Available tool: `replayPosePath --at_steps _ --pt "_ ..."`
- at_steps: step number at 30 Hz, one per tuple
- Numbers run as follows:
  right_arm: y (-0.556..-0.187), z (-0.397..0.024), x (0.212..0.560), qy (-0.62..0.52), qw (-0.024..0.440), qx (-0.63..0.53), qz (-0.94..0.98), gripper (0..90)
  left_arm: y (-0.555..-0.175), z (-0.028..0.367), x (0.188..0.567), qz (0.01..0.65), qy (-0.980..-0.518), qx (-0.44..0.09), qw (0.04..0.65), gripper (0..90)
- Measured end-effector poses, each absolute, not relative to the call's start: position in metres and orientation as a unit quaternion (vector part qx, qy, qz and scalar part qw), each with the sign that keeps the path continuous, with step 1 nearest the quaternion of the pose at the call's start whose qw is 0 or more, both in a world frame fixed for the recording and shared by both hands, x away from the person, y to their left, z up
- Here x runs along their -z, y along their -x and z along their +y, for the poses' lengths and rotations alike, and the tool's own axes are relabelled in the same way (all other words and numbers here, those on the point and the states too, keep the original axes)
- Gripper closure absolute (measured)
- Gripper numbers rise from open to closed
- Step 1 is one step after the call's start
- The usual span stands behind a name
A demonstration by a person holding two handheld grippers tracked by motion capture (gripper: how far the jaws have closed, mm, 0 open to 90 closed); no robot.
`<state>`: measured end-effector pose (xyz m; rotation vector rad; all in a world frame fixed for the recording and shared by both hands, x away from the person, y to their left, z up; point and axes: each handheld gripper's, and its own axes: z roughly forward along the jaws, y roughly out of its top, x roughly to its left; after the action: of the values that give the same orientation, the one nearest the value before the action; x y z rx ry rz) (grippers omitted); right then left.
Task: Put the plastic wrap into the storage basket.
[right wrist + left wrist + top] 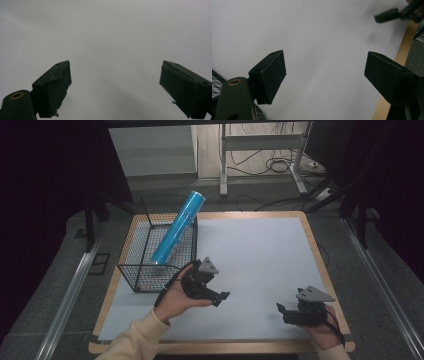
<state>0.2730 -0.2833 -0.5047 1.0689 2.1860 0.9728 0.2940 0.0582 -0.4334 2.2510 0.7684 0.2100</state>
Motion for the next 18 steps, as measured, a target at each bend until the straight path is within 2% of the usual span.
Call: replayPosePath --at_steps 6,9,18 --pt "-0.273 -0.283 0.505 -0.394 0.259 -0.36 0.805 10.5 -0.28 0.059 0.468 0.298 -0.884 -0.076 0.352 16.9" --pt "-0.273 -0.283 0.505 -0.392 0.26 -0.358 0.807 10.4 -0.278 0.065 0.483 0.317 -0.874 -0.066 0.363 16.7" --pt "-0.273 -0.283 0.503 -0.387 0.27 -0.368 0.802 10.5 -0.273 0.069 0.496 0.322 -0.878 -0.077 0.347 16.9"
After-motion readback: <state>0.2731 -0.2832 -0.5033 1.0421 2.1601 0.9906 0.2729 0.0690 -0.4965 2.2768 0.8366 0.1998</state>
